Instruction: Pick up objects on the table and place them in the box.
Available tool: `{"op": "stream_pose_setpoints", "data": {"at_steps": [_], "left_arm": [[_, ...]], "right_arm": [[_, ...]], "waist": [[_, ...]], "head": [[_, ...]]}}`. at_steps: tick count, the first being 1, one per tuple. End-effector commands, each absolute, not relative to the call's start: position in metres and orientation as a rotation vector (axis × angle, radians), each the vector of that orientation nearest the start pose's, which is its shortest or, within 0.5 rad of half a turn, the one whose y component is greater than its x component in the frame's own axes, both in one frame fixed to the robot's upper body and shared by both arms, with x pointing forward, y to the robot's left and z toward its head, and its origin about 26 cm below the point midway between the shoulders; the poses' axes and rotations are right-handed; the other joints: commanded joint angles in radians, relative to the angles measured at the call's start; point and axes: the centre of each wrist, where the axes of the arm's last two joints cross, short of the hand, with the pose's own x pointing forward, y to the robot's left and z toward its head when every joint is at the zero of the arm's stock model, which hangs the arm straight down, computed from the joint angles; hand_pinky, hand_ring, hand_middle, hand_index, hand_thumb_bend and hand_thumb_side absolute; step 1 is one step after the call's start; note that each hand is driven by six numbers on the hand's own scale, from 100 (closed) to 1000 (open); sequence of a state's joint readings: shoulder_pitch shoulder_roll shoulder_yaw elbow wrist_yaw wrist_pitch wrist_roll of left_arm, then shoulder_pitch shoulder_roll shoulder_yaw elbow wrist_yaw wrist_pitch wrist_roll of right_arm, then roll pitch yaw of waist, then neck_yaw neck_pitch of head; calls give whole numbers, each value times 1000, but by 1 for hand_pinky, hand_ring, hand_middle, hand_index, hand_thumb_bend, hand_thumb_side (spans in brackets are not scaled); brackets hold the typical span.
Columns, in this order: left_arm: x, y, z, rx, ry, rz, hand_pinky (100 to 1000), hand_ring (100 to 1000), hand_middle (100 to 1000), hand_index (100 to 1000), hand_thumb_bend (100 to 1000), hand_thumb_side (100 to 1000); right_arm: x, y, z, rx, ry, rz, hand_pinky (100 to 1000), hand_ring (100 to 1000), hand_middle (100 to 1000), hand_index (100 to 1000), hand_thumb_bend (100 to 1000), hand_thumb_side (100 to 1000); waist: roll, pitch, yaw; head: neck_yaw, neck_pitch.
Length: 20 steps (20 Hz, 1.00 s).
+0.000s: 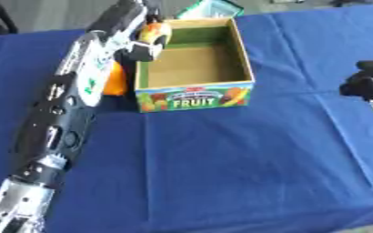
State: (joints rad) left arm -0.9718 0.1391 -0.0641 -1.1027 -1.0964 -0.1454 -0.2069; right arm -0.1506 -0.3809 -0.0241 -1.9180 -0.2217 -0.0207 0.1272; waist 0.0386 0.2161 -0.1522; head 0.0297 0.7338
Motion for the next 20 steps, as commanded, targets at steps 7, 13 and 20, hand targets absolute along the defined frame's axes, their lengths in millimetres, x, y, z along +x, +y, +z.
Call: {"op": "stream_pose_setpoints", "data": {"at_steps": [7, 13, 20], "left_arm": [[464, 137, 209, 918, -1848, -1453, 576, 527, 584, 748, 396, 185], [463, 137, 208, 943, -1870, -1434, 677, 666, 695, 808, 664, 425], [459, 144, 221, 955, -1973, -1312, 707, 696, 722, 808, 782, 544]], "right_arm": [[293, -296, 155, 47, -2071, 383, 713, 646, 594, 769, 318, 400], [293, -296, 155, 46, -2069, 383, 713, 646, 594, 769, 317, 401], [293, -297, 154, 43, -2066, 378, 713, 646, 594, 770, 316, 400]], "waist": [[-1, -14, -5], [1, -16, -5], [1, -16, -1]], "head": [[7, -14], [5, -15], [-3, -13]]}}
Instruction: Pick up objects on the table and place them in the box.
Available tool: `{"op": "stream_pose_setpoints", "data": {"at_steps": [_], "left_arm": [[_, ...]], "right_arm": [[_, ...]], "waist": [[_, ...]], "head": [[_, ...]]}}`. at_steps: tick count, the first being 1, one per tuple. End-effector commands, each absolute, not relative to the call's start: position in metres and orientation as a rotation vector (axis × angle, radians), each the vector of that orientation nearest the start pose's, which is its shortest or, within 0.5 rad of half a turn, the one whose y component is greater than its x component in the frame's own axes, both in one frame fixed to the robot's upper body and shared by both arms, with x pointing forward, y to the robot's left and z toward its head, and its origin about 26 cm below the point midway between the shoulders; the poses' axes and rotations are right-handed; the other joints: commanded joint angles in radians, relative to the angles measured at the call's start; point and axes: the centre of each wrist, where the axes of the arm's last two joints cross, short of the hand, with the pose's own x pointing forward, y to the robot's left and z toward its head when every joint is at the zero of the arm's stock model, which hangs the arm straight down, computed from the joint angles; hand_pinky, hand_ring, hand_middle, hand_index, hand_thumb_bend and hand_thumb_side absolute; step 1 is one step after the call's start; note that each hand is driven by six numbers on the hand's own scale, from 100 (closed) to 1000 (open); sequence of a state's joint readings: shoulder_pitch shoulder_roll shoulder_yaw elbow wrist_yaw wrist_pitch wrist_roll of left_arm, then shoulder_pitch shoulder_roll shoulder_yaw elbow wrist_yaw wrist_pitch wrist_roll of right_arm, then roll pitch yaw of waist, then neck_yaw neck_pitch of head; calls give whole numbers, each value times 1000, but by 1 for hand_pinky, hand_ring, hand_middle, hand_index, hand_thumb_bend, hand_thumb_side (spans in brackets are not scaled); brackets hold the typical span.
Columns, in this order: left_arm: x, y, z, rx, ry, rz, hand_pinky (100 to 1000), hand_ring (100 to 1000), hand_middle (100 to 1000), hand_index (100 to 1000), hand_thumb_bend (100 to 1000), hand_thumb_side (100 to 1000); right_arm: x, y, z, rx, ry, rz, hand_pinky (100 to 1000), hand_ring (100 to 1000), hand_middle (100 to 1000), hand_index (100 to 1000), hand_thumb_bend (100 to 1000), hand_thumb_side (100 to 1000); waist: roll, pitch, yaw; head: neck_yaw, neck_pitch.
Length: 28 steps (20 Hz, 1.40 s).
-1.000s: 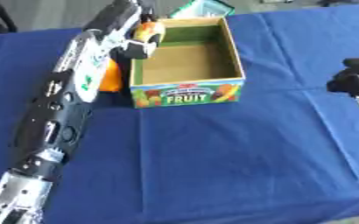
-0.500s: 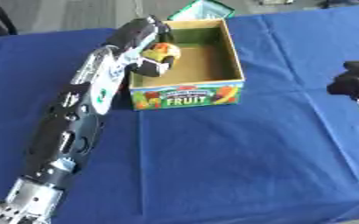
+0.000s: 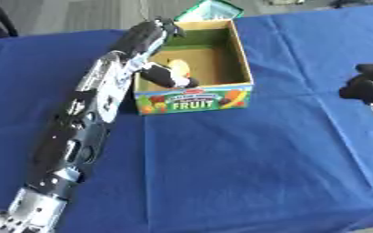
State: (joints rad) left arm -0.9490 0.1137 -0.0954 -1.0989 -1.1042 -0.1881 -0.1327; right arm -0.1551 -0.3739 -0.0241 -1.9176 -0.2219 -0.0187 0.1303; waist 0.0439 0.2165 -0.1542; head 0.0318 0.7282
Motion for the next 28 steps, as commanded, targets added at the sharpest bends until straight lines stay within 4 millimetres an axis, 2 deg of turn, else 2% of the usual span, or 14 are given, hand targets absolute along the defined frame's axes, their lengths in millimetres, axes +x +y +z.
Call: {"op": "stream_pose_setpoints", "data": {"at_steps": [1, 6, 9, 12, 15, 17, 21, 28], "left_arm": [[458, 146, 226, 948, -1989, -1289, 705, 694, 721, 808, 768, 537], [451, 169, 254, 898, -2024, -1203, 681, 653, 698, 804, 639, 463], [447, 191, 267, 885, -1998, -1174, 669, 633, 678, 800, 522, 376], [445, 211, 273, 895, -1922, -1174, 659, 630, 678, 799, 426, 302], [445, 234, 271, 914, -1785, -1201, 654, 638, 688, 800, 391, 261], [447, 247, 266, 933, -1677, -1209, 658, 646, 701, 803, 392, 247], [454, 260, 252, 946, -1509, -1248, 652, 655, 717, 805, 426, 256], [464, 263, 229, 917, -1326, -1333, 653, 647, 716, 806, 463, 257]], "right_arm": [[293, -297, 153, 41, -2065, 378, 713, 646, 594, 770, 315, 400], [293, -299, 153, 33, -2062, 376, 713, 647, 594, 770, 314, 399], [292, -300, 152, 27, -2060, 375, 714, 647, 594, 770, 313, 399], [292, -301, 152, 22, -2061, 374, 714, 647, 594, 770, 313, 400], [292, -301, 152, 17, -2063, 370, 714, 647, 594, 770, 312, 400], [292, -302, 152, 15, -2063, 369, 714, 647, 595, 770, 312, 400], [292, -302, 153, 14, -2065, 366, 714, 647, 595, 770, 311, 400], [292, -302, 153, 15, -2064, 365, 714, 647, 595, 770, 309, 400]], "waist": [[-4, -16, 3], [-2, -17, 13], [-1, -17, 20], [-2, -17, 23], [-2, -16, 26], [-2, -17, 28], [-2, -18, 29], [-1, -18, 26]], "head": [[-8, -6], [-23, -3], [-33, -2], [-41, -3], [-50, -7], [-55, -9], [-62, -13], [-64, -15]]}}
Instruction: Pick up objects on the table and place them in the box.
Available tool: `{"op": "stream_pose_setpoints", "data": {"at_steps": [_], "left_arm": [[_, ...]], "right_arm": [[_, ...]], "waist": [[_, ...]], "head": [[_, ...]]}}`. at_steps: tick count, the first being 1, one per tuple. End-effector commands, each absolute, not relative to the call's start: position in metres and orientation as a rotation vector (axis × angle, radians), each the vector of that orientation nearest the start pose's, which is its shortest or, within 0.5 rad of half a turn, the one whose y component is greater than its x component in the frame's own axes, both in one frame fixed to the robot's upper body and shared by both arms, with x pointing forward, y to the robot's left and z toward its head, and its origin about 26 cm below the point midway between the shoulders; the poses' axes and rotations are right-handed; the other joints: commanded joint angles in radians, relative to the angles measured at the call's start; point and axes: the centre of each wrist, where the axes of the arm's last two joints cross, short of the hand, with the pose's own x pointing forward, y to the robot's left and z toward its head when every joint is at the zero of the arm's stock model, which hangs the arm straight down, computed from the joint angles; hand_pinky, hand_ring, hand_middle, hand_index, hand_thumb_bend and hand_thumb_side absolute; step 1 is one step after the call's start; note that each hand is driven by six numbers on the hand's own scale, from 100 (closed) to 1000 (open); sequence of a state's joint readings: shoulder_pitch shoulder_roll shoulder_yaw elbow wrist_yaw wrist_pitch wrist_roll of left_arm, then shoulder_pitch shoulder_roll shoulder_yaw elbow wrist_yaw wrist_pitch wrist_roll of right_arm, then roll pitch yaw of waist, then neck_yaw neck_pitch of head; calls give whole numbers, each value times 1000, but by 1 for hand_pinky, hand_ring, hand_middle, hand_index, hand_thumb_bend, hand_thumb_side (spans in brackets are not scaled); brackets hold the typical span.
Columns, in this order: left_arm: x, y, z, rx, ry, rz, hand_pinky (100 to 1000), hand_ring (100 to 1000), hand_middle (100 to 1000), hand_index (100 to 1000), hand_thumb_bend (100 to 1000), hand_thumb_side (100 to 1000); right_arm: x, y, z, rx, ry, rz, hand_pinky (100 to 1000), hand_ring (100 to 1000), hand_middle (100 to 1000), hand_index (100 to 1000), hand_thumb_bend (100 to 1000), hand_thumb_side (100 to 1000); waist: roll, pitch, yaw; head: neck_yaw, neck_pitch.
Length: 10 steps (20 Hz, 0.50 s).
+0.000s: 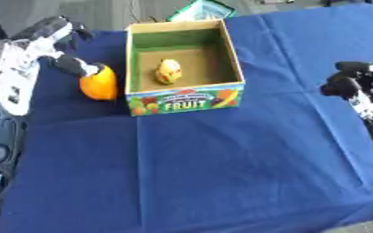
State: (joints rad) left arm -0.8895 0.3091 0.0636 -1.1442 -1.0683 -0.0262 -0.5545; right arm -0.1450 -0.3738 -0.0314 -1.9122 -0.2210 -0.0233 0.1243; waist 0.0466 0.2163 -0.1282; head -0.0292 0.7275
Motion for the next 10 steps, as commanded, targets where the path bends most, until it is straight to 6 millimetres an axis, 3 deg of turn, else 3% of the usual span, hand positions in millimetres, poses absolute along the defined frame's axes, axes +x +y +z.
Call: {"op": "stream_pose_setpoints", "data": {"at_steps": [1, 6, 10], "left_arm": [[465, 262, 224, 904, -1311, -1343, 650, 646, 714, 807, 503, 247], [471, 255, 203, 869, -1244, -1396, 613, 595, 668, 792, 466, 241], [473, 253, 190, 880, -1190, -1429, 525, 467, 532, 720, 329, 106]], "right_arm": [[292, -302, 152, 16, -2064, 365, 714, 647, 595, 770, 309, 400], [292, -302, 152, 18, -2063, 365, 714, 647, 595, 770, 308, 400], [292, -302, 152, 17, -2063, 365, 714, 647, 595, 771, 307, 400]], "waist": [[-3, -18, -1], [-2, -18, -2], [-1, -18, -4]], "head": [[-3, -14], [-5, -15], [-6, -14]]}}
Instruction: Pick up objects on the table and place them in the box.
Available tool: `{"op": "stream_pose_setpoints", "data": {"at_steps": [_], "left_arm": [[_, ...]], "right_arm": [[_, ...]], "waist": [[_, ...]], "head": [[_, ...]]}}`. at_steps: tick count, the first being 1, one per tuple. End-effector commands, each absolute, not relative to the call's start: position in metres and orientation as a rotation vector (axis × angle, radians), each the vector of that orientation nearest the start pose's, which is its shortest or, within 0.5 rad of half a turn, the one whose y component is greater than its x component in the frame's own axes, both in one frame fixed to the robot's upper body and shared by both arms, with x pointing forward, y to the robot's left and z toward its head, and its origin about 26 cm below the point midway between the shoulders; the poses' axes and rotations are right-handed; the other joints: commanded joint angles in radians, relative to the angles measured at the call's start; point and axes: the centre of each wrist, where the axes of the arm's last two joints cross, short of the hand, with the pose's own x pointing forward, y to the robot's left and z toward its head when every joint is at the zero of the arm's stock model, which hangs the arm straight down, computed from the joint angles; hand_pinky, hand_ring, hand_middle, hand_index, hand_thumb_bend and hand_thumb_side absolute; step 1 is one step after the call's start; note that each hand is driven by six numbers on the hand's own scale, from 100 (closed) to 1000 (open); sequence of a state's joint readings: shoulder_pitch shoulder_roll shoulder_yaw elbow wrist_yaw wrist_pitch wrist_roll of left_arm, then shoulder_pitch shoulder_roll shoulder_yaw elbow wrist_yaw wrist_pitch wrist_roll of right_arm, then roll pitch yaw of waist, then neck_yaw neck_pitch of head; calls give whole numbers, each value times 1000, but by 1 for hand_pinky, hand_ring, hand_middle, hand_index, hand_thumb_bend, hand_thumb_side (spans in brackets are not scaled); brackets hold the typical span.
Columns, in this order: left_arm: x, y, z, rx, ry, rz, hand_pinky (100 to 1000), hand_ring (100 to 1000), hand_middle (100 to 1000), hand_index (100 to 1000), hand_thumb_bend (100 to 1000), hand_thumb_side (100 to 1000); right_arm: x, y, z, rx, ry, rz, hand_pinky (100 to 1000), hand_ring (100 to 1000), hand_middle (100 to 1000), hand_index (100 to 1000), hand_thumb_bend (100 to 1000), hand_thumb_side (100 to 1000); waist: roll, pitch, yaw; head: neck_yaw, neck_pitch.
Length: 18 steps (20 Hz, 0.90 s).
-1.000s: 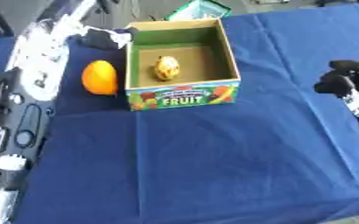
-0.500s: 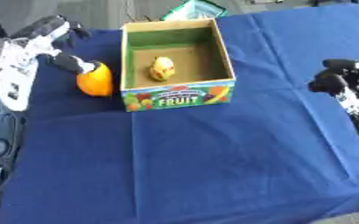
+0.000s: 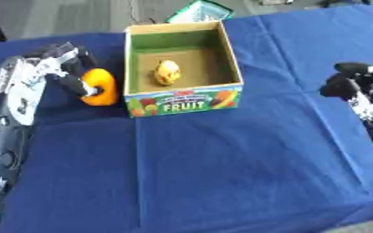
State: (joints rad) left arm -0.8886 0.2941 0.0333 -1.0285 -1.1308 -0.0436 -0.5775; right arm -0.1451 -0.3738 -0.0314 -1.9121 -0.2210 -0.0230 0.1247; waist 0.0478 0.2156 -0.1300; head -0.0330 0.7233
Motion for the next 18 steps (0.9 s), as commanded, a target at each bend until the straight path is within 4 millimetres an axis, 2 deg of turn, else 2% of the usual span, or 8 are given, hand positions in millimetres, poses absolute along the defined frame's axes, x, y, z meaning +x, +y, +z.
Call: {"op": "stream_pose_setpoints", "data": {"at_steps": [1, 3, 7, 14, 18], "left_arm": [[473, 253, 190, 891, -1191, -1425, 479, 391, 457, 664, 255, 100], [473, 254, 192, 923, -1213, -1404, 436, 309, 370, 597, 197, 100], [469, 253, 209, 1000, -1297, -1360, 395, 232, 284, 532, 175, 100], [450, 245, 263, 1070, -1568, -1233, 363, 206, 261, 514, 199, 100], [443, 228, 280, 1090, -1705, -1182, 352, 204, 258, 512, 189, 100]], "right_arm": [[292, -302, 152, 17, -2063, 365, 715, 647, 595, 771, 306, 400], [292, -302, 152, 17, -2063, 365, 715, 647, 595, 771, 306, 400], [292, -302, 152, 19, -2063, 366, 715, 647, 595, 771, 306, 400], [293, -302, 153, 21, -2065, 369, 715, 647, 595, 771, 309, 400], [293, -301, 153, 30, -2065, 374, 715, 647, 595, 771, 308, 401]], "waist": [[-2, -17, -2], [-2, -17, -2], [-1, -18, -2], [-5, -20, -4], [-7, -23, -8]], "head": [[-3, -10], [-4, -10], [-4, -12], [-4, -14], [0, -15]]}}
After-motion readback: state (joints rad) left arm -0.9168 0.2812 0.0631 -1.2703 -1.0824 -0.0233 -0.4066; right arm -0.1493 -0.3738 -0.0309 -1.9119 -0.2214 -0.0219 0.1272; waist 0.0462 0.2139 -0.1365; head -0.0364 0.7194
